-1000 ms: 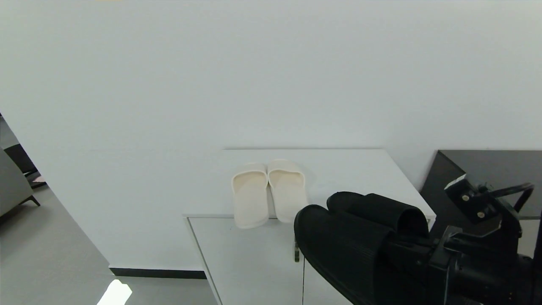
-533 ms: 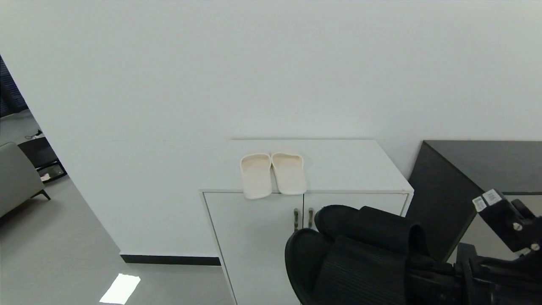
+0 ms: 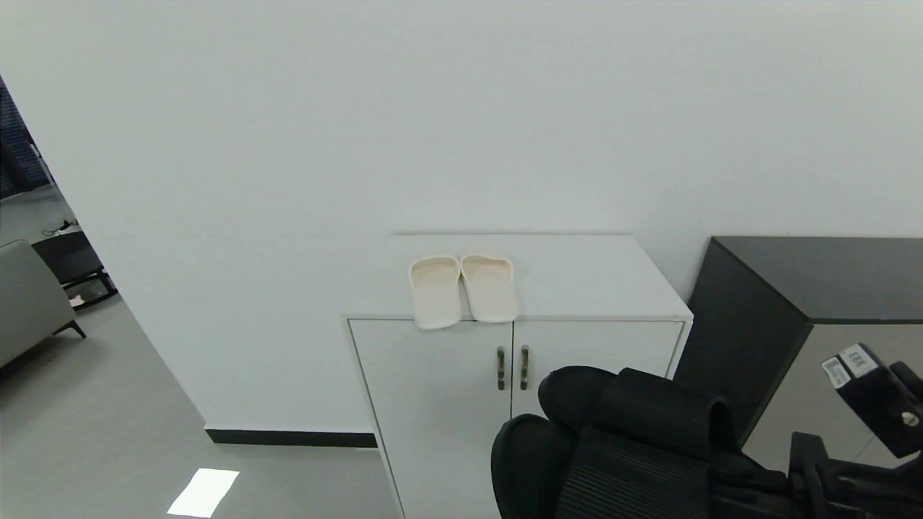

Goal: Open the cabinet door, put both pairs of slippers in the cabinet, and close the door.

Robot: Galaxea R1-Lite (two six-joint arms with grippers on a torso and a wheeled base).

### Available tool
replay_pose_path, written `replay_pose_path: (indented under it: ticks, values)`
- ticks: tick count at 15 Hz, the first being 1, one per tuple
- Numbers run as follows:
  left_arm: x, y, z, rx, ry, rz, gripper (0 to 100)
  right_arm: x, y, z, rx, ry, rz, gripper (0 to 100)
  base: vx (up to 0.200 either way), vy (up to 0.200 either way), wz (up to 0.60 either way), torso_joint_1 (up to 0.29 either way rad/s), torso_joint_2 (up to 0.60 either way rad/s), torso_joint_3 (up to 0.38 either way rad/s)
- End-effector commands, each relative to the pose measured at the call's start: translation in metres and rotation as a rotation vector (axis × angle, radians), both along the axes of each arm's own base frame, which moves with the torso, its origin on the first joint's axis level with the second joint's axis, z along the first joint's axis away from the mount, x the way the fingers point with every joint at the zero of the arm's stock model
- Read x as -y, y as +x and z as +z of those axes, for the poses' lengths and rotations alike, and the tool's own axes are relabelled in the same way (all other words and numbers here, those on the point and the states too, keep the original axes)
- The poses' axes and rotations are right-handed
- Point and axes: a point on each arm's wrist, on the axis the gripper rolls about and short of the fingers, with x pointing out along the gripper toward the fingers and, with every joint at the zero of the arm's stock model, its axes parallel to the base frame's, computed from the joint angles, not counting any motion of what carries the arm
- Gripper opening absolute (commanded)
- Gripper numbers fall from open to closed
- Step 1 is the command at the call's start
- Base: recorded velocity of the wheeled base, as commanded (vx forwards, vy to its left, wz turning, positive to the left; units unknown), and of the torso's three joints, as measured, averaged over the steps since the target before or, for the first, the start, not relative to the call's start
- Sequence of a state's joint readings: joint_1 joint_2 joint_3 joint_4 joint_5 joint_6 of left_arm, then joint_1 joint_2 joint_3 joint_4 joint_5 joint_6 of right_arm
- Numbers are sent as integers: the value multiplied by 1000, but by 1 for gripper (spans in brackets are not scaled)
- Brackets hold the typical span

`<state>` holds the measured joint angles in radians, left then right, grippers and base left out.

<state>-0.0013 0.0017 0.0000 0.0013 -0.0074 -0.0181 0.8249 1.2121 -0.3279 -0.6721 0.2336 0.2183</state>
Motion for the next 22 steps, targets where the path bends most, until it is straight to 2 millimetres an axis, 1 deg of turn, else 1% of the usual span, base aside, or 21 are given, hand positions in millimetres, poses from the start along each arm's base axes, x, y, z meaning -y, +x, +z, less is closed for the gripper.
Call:
replay_pose_path:
  ticks: [1,5,17,19,22]
  values:
    - [0,0,0,1,0,1,0,0,1,-3,-9,-10,-1,0,0,-200,0,12,2,-2]
    - [0,0,0,0,-2,1,0,-1,2,-8,5,-43,0,0,0,-200,0,4,4,0]
    - [0,0,0,0,-2,0,0,-2,4,-10,-4,-52,-6,0,0,0,0,0,0,0]
    - [0,0,0,0,0,0,0,-2,5,-11,-6,-54,-6,0,0,0,0,-129,244,132]
    - [0,0,0,1,0,0,0,-2,4,-10,-5,-53,-6,0,0,0,0,-230,492,264]
